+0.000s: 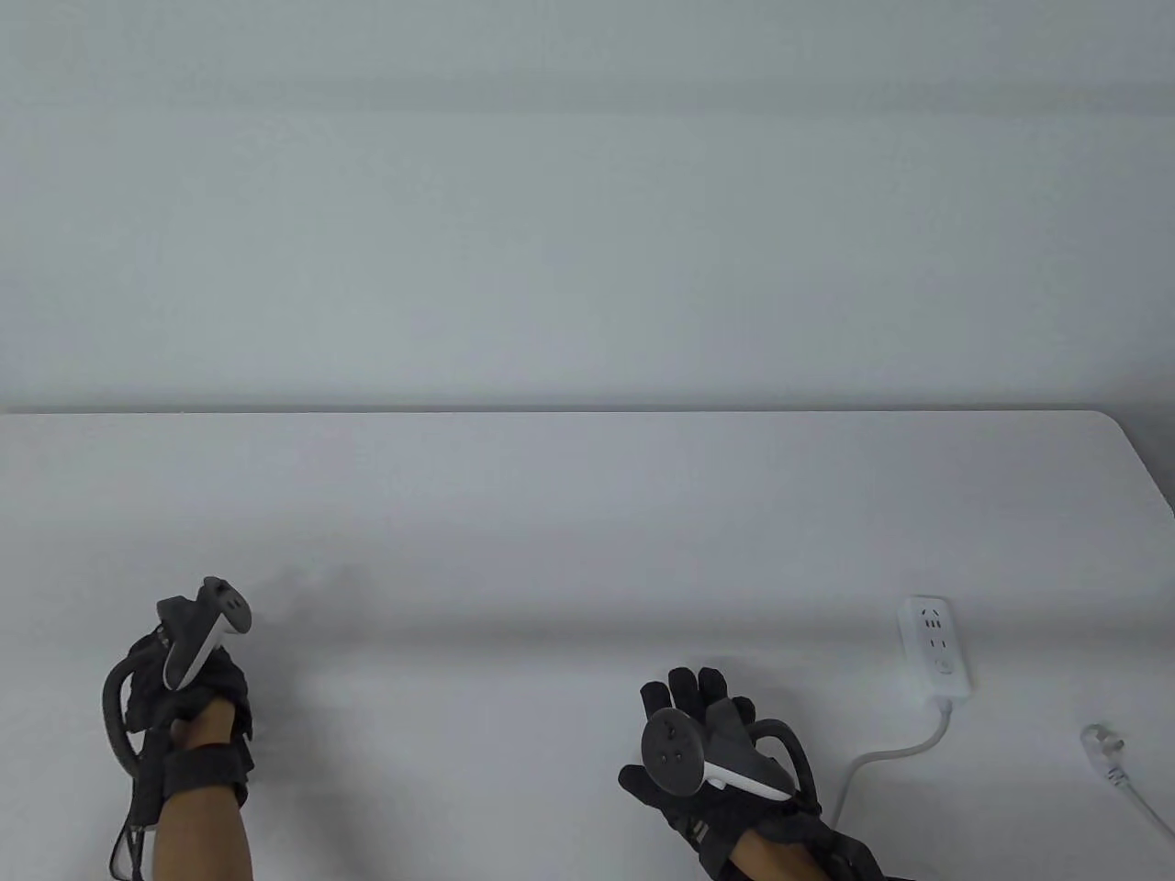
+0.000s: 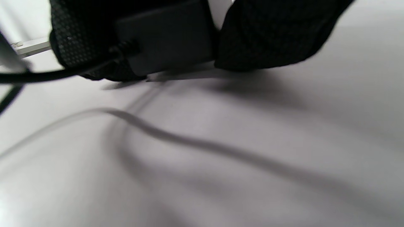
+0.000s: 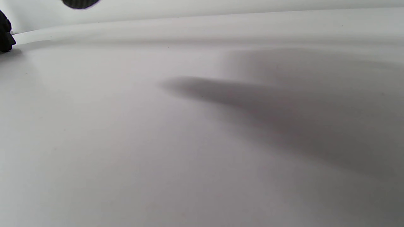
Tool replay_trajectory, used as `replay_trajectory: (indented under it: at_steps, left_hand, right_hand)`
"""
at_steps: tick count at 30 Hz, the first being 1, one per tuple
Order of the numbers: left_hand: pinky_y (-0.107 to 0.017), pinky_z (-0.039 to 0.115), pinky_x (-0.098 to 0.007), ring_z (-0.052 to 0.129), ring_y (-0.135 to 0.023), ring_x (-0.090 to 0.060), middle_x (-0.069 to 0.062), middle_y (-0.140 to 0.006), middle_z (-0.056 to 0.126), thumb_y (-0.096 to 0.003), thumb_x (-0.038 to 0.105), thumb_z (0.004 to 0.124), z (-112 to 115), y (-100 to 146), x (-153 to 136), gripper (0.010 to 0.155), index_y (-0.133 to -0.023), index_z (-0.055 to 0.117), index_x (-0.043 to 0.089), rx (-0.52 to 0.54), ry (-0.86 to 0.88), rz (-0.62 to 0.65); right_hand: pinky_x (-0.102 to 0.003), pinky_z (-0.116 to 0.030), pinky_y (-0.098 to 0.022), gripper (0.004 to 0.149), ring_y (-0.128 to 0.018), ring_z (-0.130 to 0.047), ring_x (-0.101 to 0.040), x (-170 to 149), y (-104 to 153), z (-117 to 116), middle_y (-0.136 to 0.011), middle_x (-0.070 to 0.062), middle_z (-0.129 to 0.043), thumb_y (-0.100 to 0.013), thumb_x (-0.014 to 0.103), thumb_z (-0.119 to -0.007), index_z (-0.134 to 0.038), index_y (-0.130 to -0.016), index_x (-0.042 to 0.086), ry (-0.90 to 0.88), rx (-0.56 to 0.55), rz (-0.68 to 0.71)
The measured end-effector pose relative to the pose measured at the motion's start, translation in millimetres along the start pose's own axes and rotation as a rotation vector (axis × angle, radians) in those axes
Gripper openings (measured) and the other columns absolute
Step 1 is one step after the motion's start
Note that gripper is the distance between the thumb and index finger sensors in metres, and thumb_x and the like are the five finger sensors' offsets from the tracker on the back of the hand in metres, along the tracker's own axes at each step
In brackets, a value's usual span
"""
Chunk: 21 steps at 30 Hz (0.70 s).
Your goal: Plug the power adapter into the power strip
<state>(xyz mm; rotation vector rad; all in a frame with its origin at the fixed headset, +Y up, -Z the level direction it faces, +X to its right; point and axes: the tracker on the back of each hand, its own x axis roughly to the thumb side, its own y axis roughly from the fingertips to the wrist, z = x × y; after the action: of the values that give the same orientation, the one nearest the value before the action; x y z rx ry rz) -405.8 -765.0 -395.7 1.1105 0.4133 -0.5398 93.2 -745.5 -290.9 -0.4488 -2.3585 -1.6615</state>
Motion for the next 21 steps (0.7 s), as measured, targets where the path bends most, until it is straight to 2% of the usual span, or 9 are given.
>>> replay_trajectory:
  at_steps: [6,7,8,9,13,21]
  left_hand:
    - [-0.057,0.09,-0.054,0.092,-0.08,-0.047,-0.039,-0.104,0.05,-0.0501,0.037,0.078,-2,11,4,0.083,-0.106,0.029,0.0,0.038,-0.039,-0.016]
    - [-0.057,0.091,-0.053,0.094,-0.079,-0.046,-0.038,-0.103,0.054,-0.0513,0.037,0.073,-3,14,3,0.08,-0.107,0.029,0.0,0.054,-0.048,-0.021]
    - [-0.055,0.096,-0.047,0.1,-0.075,-0.039,-0.032,-0.1,0.064,-0.0515,0.032,0.074,-8,20,2,0.074,-0.106,0.033,0.002,0.15,-0.031,-0.04]
    - [-0.055,0.095,-0.047,0.1,-0.073,-0.039,-0.031,-0.099,0.066,-0.0529,0.033,0.073,-12,24,1,0.072,-0.107,0.035,0.003,0.205,0.027,-0.032]
    - [-0.048,0.098,-0.044,0.106,-0.063,-0.032,-0.021,-0.089,0.079,-0.0528,0.048,0.066,-29,42,0,0.069,-0.105,0.046,0.009,0.27,0.079,-0.017]
    - [-0.027,0.097,-0.039,0.109,-0.035,-0.025,-0.015,-0.071,0.093,-0.0484,0.059,0.063,-56,89,14,0.07,-0.099,0.064,0.012,0.341,0.188,0.127]
  right_hand:
    - [-0.075,-0.033,-0.065,0.09,-0.099,-0.02,-0.062,-3,1,2,-0.114,-0.035,-0.018,-0.054,0.06,-0.052,-0.017,-0.112,0.002,-0.012,-0.006,-0.005]
    - [-0.075,-0.033,-0.065,0.09,-0.099,-0.02,-0.062,-3,1,2,-0.114,-0.035,-0.018,-0.054,0.06,-0.052,-0.017,-0.112,0.002,-0.013,-0.006,-0.005]
    - [-0.075,-0.033,-0.065,0.09,-0.099,-0.02,-0.062,-3,1,2,-0.114,-0.035,-0.017,-0.054,0.06,-0.052,-0.017,-0.112,0.002,-0.014,-0.005,-0.005]
    - [-0.075,-0.033,-0.065,0.09,-0.099,-0.02,-0.062,-3,1,2,-0.114,-0.035,-0.018,-0.054,0.061,-0.052,-0.017,-0.112,0.002,-0.015,-0.004,-0.006]
    - [-0.074,-0.033,-0.065,0.09,-0.099,-0.02,-0.062,-4,1,2,-0.114,-0.035,-0.018,-0.054,0.06,-0.052,-0.017,-0.112,0.002,-0.018,-0.006,-0.009]
    - [-0.074,-0.034,-0.065,0.09,-0.099,-0.021,-0.062,-5,1,3,-0.115,-0.035,-0.018,-0.054,0.06,-0.052,-0.017,-0.112,0.002,-0.025,-0.001,-0.012]
